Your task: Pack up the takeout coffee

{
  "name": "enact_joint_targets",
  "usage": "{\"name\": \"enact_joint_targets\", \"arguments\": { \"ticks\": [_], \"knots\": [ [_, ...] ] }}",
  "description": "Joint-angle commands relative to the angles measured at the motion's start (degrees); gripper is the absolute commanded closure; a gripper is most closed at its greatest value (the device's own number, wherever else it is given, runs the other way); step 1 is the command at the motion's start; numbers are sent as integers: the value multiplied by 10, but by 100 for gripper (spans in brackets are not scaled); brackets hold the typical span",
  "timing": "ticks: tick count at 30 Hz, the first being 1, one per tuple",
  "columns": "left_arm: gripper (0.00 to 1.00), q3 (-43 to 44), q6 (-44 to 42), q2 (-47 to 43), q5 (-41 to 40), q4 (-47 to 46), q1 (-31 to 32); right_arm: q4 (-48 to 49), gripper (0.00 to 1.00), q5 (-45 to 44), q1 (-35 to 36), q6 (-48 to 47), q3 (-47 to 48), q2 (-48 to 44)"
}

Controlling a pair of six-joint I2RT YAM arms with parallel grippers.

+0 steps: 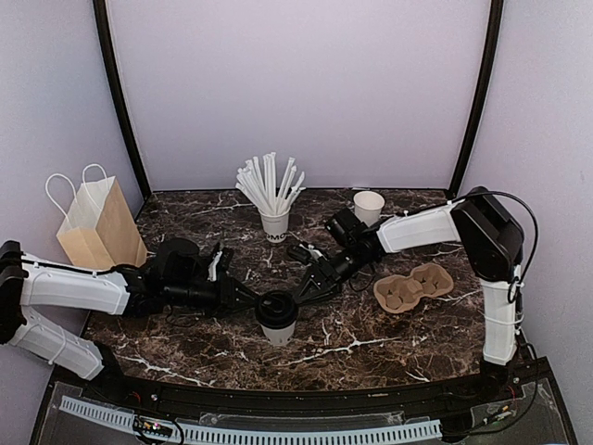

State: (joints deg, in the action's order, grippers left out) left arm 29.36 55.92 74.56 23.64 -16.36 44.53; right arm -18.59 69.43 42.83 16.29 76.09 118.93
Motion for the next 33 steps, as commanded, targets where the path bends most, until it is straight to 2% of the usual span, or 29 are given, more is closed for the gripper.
{"name": "enact_joint_targets", "arguments": {
  "ticks": [1, 3, 7, 10, 13, 22, 33],
  "knots": [
    [77, -52, 7, 65, -13, 62, 6, -57, 79, -213, 7, 0, -23, 92],
    [79, -69, 19, 83, -12, 46, 6, -68, 87, -238, 4, 4, -25, 116],
    [80, -94, 28, 102, -9, 11, 6, -55, 90, -220, 2, -2, -26, 132],
    [79, -92, 17, 100, -10, 3, 6, -41, 86, -151, 2, -14, -12, 110],
    [79, -77, -15, 88, -17, 4, 6, -71, 80, -107, 2, -66, 24, 78],
    [74, -30, -70, 30, -35, 13, 8, -112, 65, -83, 2, -144, 51, -20],
    [62, 9, -101, -42, -76, 35, 9, -145, 61, -58, 2, -169, 73, -21]
  ]
}}
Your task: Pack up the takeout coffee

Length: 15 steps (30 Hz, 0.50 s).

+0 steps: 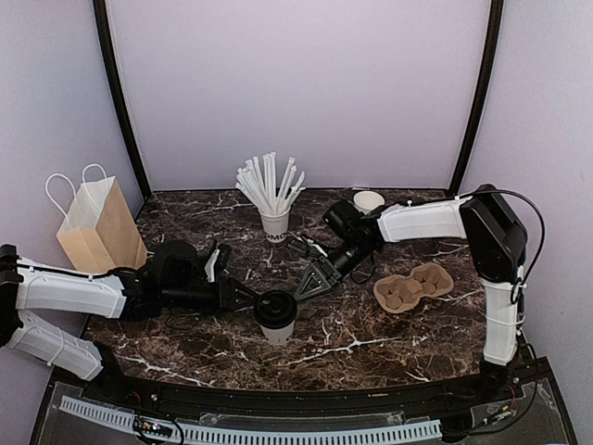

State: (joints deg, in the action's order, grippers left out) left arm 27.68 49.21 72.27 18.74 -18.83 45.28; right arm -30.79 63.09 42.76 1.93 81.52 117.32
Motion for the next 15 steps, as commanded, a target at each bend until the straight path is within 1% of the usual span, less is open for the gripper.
{"name": "enact_joint_targets", "arguments": {
  "ticks": [1, 4, 7, 12, 15],
  "knots": [
    [62, 29, -38, -22, -28, 62, 2, -25, 61, 14, 2, -31, 21, -5],
    [61, 42, -41, -25, -33, 64, 2, -35, 60, 25, 2, -41, 29, -7],
    [60, 49, -43, -23, -35, 67, 2, -37, 59, 17, 3, -50, 25, -16],
    [56, 64, -46, -20, -36, 93, 2, -37, 56, -52, 15, -68, -1, -42],
    [52, 64, -54, -32, -19, 105, 2, -35, 53, -86, 22, -77, -16, -63]
  ]
}}
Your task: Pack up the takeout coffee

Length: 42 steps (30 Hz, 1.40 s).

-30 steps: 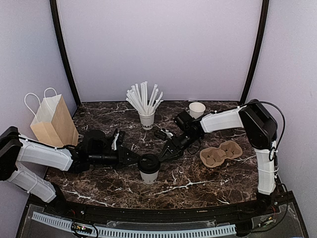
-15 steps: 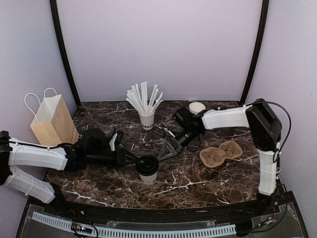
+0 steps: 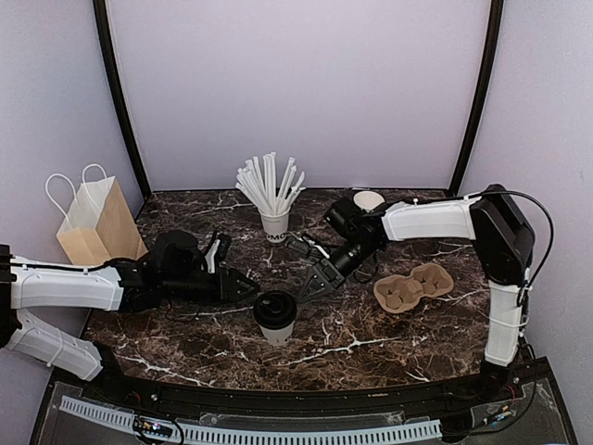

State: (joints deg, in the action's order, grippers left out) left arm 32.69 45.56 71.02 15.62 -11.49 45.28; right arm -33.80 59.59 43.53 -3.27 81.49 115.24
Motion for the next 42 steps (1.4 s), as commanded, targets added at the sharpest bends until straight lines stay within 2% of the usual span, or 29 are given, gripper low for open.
{"name": "enact_joint_targets", "arguments": {
  "ticks": [1, 6, 10, 15, 20, 25, 28, 35, 42],
  "knots": [
    [50, 12, -22, -30, 15, 33, 3, -6, 51, -66, 17, -31, -18, -49],
    [44, 14, -71, -59, 7, 95, 18, -16, 48, -108, 19, -45, -3, -61],
    [43, 13, -70, -63, 28, 108, 44, -28, 47, -108, 20, -55, 27, -42],
    [40, 29, -47, -38, 11, 131, 85, -69, 44, -85, 22, -86, 82, -2],
    [40, 46, -41, -10, -3, 141, 90, -94, 41, -43, 29, -114, 104, 16],
    [40, 73, -74, 8, -42, 153, 87, -140, 39, 10, 34, -160, 102, 20],
    [40, 87, -99, 20, -39, 160, 67, -160, 39, 21, 38, -190, 85, 6],
    [40, 102, -138, 46, 3, 156, 11, -163, 39, -16, 60, -210, 37, -32],
    [41, 146, -168, 95, 20, 149, 3, -197, 39, -23, 60, -243, 26, -30]
  ]
}}
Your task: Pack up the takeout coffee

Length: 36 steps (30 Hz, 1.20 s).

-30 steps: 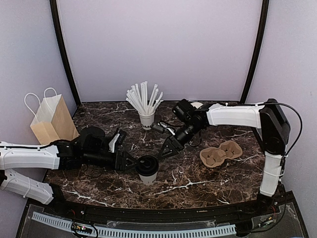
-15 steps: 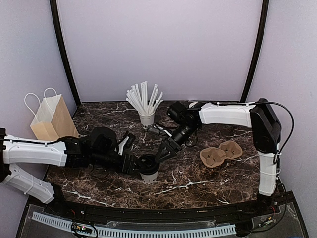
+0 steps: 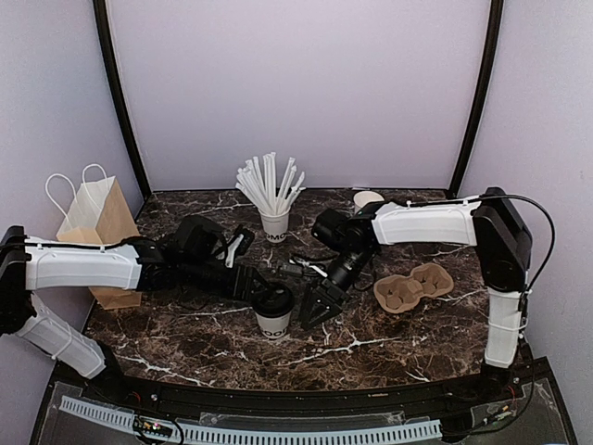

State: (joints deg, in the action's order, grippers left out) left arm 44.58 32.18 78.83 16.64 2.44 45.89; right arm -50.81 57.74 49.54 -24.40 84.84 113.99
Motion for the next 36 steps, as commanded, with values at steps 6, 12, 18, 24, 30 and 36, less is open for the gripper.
{"name": "enact_joint_targets", "arguments": {
  "ticks": [6, 12, 18, 24, 30, 36],
  "knots": [
    [40, 49, -46, 15, 8, 33, -4, -1, 39, -26, -1, -3, -17, -31],
    [39, 50, -44, -28, -3, 59, -4, 49, 41, -49, -21, 62, -32, -30],
    [37, 27, 13, -76, -44, 78, -4, 107, 45, -48, -60, 146, -26, -19],
    [58, -54, 129, -103, -20, 31, -22, 117, 49, -28, -65, 173, -5, 6],
    [62, -86, 156, -104, 14, -22, -28, 119, 51, 0, -66, 183, 15, 25],
    [61, -92, 158, -98, 27, -45, -29, 118, 51, 16, -65, 191, 25, 44]
  ]
}}
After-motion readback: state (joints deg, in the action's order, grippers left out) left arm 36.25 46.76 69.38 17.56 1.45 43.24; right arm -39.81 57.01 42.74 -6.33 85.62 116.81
